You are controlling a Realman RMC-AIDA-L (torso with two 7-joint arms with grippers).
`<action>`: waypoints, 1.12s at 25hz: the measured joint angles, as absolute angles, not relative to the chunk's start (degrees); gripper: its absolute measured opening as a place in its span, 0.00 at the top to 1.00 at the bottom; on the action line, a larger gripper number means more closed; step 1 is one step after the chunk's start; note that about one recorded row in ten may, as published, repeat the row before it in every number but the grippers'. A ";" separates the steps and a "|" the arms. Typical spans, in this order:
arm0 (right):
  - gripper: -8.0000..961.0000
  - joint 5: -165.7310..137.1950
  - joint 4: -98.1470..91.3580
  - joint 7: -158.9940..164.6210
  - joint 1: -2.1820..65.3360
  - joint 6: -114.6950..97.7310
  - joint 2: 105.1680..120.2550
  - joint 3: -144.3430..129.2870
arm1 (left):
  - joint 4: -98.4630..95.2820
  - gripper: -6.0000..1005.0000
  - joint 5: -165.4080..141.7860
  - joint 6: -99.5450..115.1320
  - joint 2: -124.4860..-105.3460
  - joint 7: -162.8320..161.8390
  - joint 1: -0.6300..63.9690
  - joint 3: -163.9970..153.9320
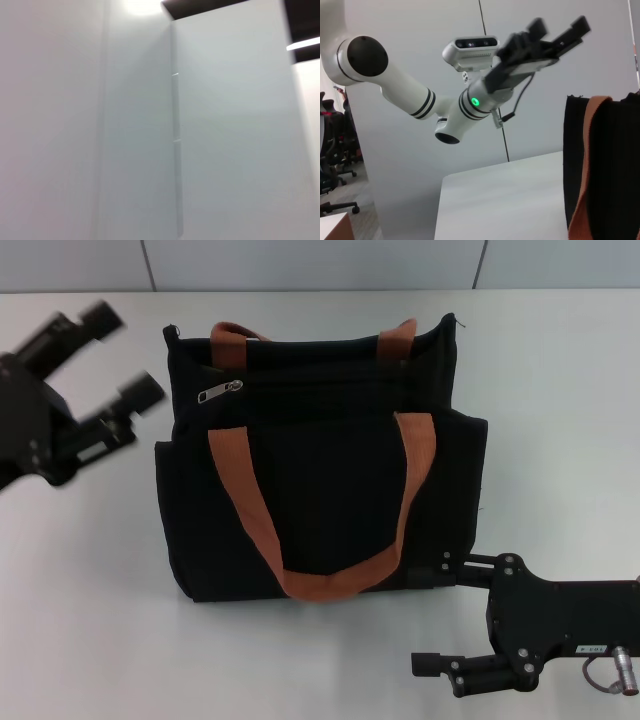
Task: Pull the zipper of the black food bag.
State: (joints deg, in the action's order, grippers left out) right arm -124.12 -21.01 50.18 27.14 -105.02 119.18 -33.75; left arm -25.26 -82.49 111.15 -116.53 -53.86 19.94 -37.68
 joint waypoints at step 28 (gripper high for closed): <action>0.16 -124.24 -21.15 50.18 26.60 -105.47 119.09 -33.75 | -25.93 0.31 -99.14 88.00 -114.53 -51.36 24.74 -36.85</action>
State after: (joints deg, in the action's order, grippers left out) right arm -124.24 -21.15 50.18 26.60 -105.47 119.09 -33.75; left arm -25.93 -99.14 88.00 -114.53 -51.36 24.74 -36.85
